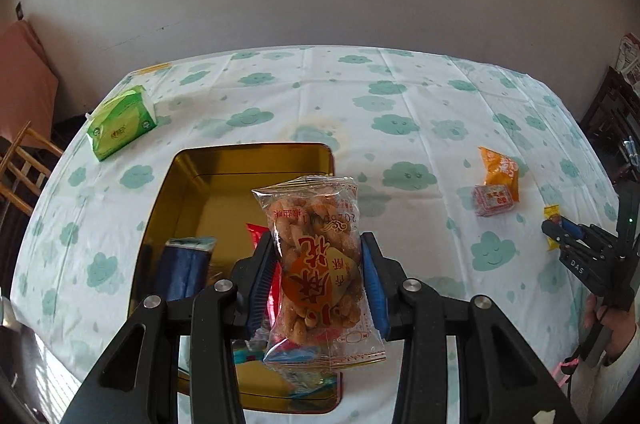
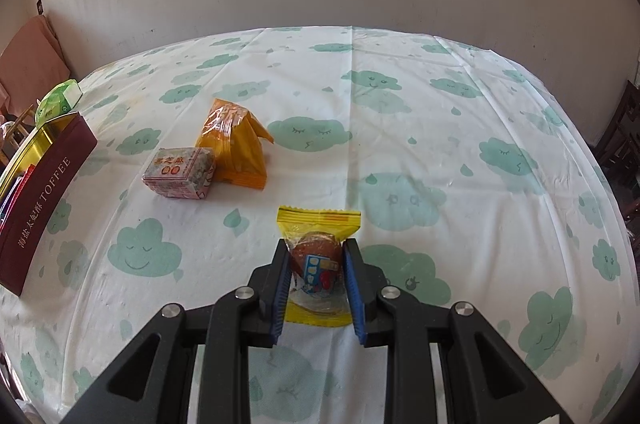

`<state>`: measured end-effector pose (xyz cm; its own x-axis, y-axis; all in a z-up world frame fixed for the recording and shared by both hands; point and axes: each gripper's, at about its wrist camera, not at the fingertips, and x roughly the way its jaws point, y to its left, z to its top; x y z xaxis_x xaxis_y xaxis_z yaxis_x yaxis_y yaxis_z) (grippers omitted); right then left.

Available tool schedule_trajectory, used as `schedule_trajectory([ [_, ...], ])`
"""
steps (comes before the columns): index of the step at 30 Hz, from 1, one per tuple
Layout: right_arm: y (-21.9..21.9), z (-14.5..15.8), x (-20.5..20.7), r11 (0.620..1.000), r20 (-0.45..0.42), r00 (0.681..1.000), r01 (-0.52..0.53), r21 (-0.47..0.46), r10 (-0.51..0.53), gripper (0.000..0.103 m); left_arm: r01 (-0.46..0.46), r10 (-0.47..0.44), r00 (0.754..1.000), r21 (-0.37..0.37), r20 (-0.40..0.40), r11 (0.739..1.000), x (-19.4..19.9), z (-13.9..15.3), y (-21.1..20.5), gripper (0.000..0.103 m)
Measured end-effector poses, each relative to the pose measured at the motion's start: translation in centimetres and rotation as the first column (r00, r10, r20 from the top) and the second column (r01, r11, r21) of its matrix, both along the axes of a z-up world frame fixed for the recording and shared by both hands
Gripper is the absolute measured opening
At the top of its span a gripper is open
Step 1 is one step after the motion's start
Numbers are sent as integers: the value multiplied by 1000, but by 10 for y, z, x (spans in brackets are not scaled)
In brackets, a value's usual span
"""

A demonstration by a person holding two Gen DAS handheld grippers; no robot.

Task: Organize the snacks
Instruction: 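Carry the orange-twist bag into the tin with the left gripper and release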

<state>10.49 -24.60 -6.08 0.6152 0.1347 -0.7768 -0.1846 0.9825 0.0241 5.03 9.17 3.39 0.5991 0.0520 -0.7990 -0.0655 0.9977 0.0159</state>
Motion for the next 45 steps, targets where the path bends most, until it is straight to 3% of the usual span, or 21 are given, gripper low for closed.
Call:
schedule_trajectory([
  [6,2,0,0,1000,1,1000,0,-14,0,26,-91,92,994,13,-52,996,1,-20,52,38],
  [11,3,-1,-1,1000,2,1000,0,-25,0,26,-130,129,987,-1,-100,992,2,-39,71,38],
  [23,4,0,-1,1000,3,1000,-1,-30,1,26,-63,69,989,50,-131,997,-5,-58,67,37],
  [32,4,0,-1,1000,3,1000,-1,-30,1,26,-75,78,988,26,-131,997,-6,-57,71,38],
  [45,5,0,0,999,2,1000,15,-42,-15,26,-95,96,990,12,-105,995,-15,-44,70,59],
])
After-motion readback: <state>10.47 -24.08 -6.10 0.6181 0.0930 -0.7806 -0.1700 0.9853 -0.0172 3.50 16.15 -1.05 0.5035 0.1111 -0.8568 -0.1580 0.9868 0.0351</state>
